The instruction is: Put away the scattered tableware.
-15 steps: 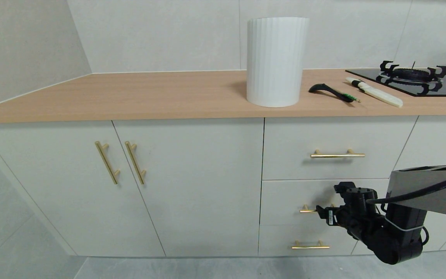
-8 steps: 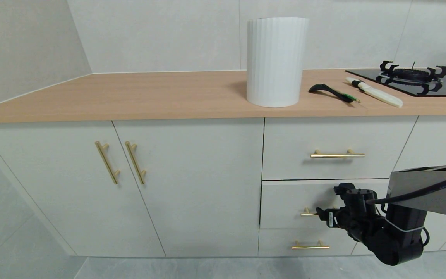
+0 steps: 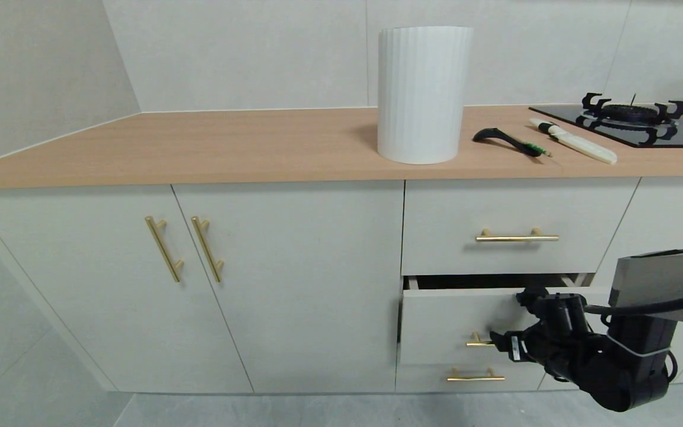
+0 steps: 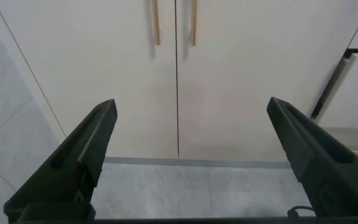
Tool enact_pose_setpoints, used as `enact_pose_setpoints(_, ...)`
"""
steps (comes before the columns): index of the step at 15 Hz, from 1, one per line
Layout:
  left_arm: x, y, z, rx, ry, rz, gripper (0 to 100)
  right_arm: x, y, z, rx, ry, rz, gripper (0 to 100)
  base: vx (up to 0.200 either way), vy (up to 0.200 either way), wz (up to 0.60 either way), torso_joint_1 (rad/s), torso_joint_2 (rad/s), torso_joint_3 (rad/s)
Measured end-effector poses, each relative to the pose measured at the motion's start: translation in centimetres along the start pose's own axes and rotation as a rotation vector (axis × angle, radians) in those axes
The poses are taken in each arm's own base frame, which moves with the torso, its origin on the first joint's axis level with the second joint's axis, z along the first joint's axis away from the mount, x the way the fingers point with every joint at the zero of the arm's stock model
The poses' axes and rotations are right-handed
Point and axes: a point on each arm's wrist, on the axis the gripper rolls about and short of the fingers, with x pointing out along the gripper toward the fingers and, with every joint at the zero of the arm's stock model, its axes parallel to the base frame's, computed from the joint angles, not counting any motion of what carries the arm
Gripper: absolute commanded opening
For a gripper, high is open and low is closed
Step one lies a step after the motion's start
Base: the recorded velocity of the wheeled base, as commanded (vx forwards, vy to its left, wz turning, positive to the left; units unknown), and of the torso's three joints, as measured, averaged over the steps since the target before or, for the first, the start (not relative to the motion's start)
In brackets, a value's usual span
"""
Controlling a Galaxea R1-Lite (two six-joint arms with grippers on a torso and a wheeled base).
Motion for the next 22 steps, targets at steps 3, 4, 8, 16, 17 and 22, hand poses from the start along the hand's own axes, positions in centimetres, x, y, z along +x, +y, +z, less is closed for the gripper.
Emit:
enact_pose_setpoints(3,0.0,0.0,0.0,0.0,0.0,0.0,100,-3.4,-0.3,1.8,-0.005,0.044,0.073,100,0.0,0.0,0.0,0.0,0.0,0.0)
enact_pose_setpoints(4,0.0,0.0,0.0,0.0,0.0,0.0,100,-5.1,-0.4,2.9,-0.003,0.035,0.093,100,0.0,0.0,0.0,0.0,0.0,0.0)
enact_pose_setpoints(8,0.0,0.0,0.0,0.0,0.0,0.0,100,-11.3,-0.6,6.9,0.009,-0.096,0.157,100,0.0,0.0,0.0,0.0,0.0,0.0)
enact_pose_setpoints(16,0.0,0.0,0.0,0.0,0.0,0.0,100,-10.5,1.3,7.8,0.016,-0.282,0.122,100,0.0,0.0,0.0,0.0,0.0,0.0)
enact_pose_setpoints(17,0.0,0.0,0.0,0.0,0.0,0.0,100,-9.7,1.5,7.6,0.021,-0.3,0.108,100,0.0,0.0,0.0,0.0,0.0,0.0)
enact_pose_setpoints(22,0.0,0.0,0.0,0.0,0.0,0.0,100,-6.8,2.0,6.1,0.024,-0.292,0.077,100,0.0,0.0,0.0,0.0,0.0,0.0)
